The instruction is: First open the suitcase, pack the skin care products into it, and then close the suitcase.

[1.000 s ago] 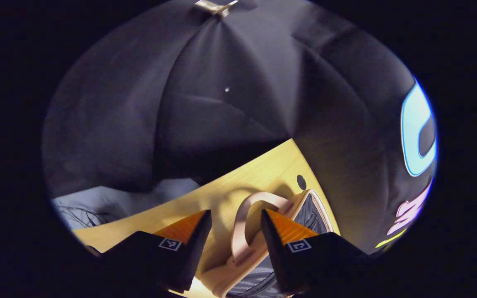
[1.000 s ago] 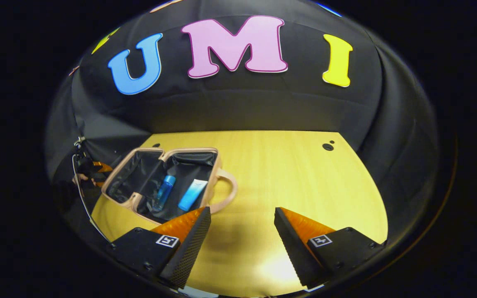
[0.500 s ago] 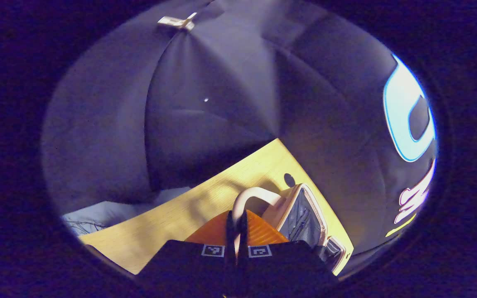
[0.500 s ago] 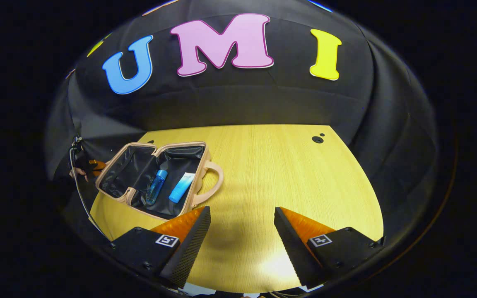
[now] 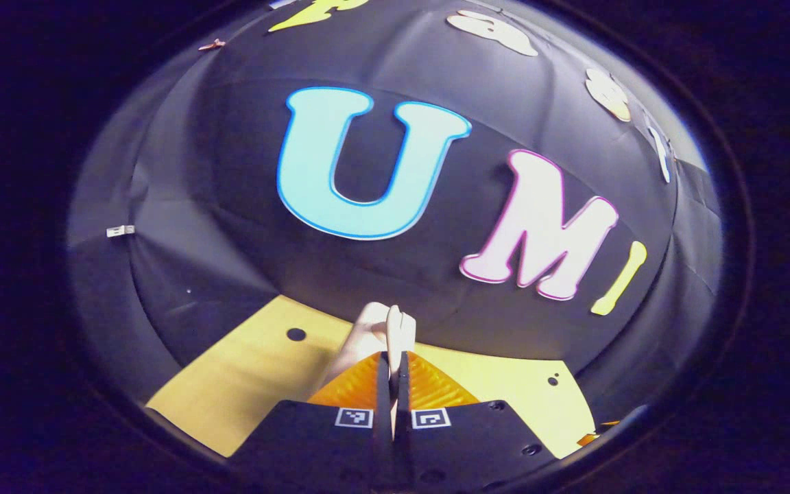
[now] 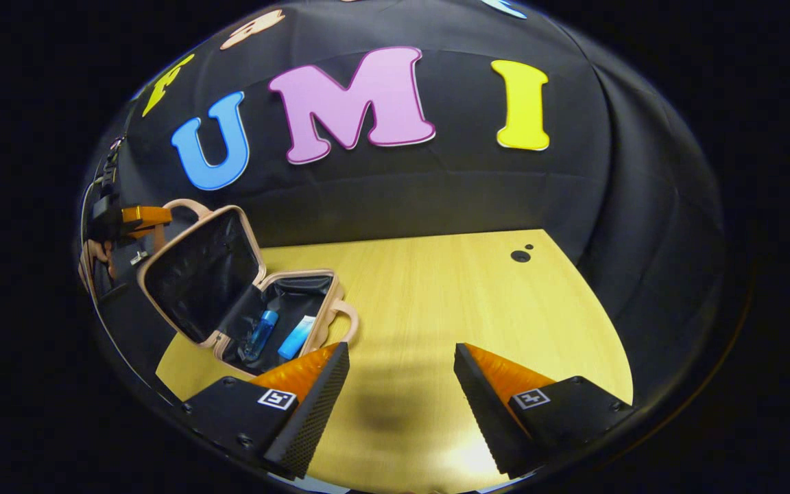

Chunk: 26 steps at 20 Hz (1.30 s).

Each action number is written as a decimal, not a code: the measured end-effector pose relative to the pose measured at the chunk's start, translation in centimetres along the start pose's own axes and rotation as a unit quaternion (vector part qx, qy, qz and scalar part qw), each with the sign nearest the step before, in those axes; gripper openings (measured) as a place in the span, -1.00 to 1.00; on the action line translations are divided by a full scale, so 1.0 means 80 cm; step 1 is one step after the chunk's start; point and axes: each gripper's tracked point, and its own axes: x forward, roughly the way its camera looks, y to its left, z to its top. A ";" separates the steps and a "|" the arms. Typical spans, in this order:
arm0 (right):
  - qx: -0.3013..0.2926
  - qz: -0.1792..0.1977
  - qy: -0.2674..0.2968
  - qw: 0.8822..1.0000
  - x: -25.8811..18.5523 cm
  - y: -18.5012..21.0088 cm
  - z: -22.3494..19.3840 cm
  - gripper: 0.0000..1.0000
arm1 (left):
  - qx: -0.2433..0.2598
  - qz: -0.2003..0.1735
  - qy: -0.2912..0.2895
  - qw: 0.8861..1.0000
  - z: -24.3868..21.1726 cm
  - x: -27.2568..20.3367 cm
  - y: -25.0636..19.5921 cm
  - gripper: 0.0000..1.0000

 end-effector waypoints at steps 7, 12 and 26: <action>0.036 -0.011 -0.031 0.999 -0.039 -0.063 0.023 0.95 | -0.015 -0.035 0.104 0.994 -0.206 0.054 -0.145 -0.87; 0.029 -0.017 -0.037 0.999 -0.045 -0.089 0.018 0.95 | 0.016 -0.005 0.160 0.987 -0.288 0.079 -0.152 -0.87; -0.096 0.036 -0.189 0.977 -0.096 0.004 0.144 0.95 | 0.131 0.022 -0.165 0.977 -0.023 -0.131 -0.182 0.88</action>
